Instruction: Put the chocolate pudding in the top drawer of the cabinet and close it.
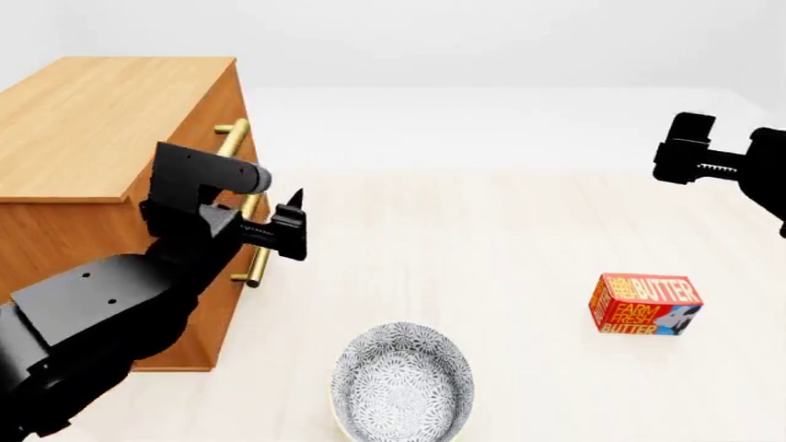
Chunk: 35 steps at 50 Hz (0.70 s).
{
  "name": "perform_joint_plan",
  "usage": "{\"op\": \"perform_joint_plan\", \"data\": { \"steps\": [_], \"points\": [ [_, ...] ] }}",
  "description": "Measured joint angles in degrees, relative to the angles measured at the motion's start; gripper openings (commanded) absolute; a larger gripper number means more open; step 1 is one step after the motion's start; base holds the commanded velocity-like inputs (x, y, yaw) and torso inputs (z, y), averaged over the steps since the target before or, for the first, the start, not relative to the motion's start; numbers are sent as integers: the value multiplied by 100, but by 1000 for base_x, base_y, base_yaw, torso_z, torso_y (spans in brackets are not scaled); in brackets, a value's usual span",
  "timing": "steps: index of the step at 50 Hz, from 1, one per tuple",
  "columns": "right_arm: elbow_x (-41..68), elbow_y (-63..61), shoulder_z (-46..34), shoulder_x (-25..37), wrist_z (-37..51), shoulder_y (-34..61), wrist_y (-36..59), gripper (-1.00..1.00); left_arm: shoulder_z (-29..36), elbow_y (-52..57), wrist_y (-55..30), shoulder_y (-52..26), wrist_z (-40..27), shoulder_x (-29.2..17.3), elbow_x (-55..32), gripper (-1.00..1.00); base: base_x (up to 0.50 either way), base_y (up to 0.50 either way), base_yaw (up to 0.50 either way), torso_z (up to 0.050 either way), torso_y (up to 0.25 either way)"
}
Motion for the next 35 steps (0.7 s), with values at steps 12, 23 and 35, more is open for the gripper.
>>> {"op": "perform_joint_plan", "data": {
  "steps": [12,23,35],
  "points": [
    [-223,-1176,-32,482,34,-394,-464,100,-303,1664,74,440,-380,-915,-424,100,0,0,0,0,0],
    [-552,-2307,-93,1006,123,-687,-802,100,-662,2947,406,768,-634,-1742,-817,100,0,0,0,0,0],
    [-1092,-3639,-179,1634,323,-942,-1126,100,-1051,3829,1303,1393,-727,-2714,-987,100,0,0,0,0,0]
  ]
}}
